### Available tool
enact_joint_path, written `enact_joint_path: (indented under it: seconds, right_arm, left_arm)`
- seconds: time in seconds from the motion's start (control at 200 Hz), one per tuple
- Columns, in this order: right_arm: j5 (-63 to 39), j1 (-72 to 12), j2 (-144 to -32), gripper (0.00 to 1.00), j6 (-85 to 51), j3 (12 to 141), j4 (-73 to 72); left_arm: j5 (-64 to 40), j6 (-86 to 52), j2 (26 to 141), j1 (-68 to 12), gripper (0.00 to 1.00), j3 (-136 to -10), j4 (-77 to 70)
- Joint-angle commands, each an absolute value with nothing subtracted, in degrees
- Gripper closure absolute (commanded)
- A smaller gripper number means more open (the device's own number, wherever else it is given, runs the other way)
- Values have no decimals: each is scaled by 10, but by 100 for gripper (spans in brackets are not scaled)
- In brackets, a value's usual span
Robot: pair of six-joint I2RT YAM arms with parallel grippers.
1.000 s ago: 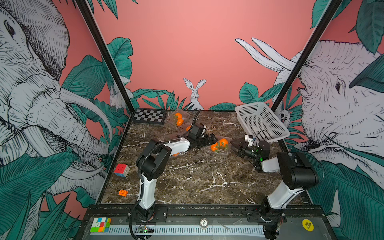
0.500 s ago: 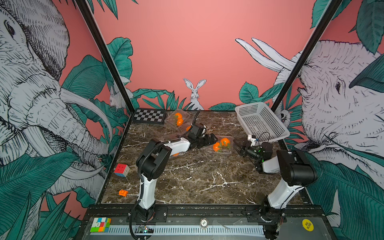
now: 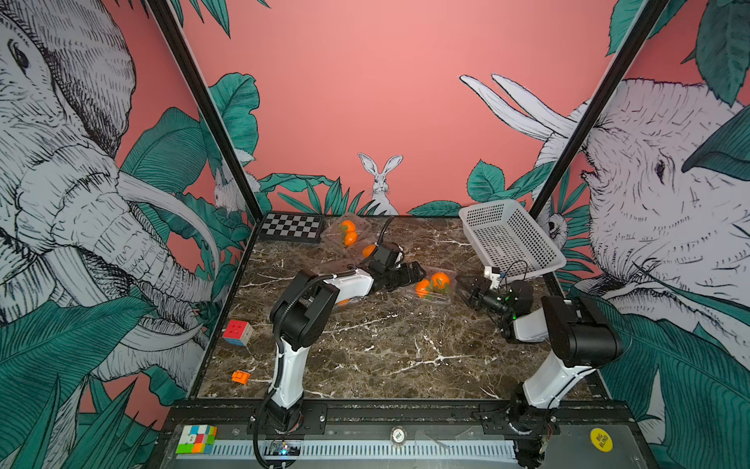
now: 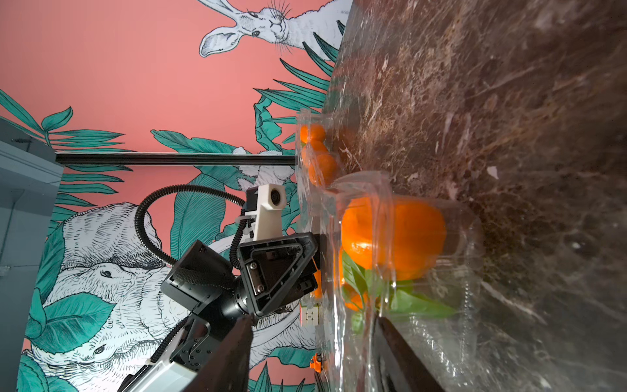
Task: Take oranges out of containers
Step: Open the packing box at the center of the board.
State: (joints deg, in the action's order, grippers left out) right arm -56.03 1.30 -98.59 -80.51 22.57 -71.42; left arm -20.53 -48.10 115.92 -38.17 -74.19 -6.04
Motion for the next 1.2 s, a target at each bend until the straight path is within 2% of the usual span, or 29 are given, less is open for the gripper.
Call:
enact_joint_path:
  seconds: [0.0,0.745,1.195]
  right_arm:
    - [-569,15,-970,45,-789,225,-726]
    - [-562,-37,-986,54,-754,253,-672]
    - [-535,-47,-1016,60,-814,264,-689]
  left_arm:
    - [-208,-487,1156,-384,1,-759,-69]
    - [-211,-500,1186,-398,1,-809,-69]
    - [-214,-507,1207,-421,1,-844,-63]
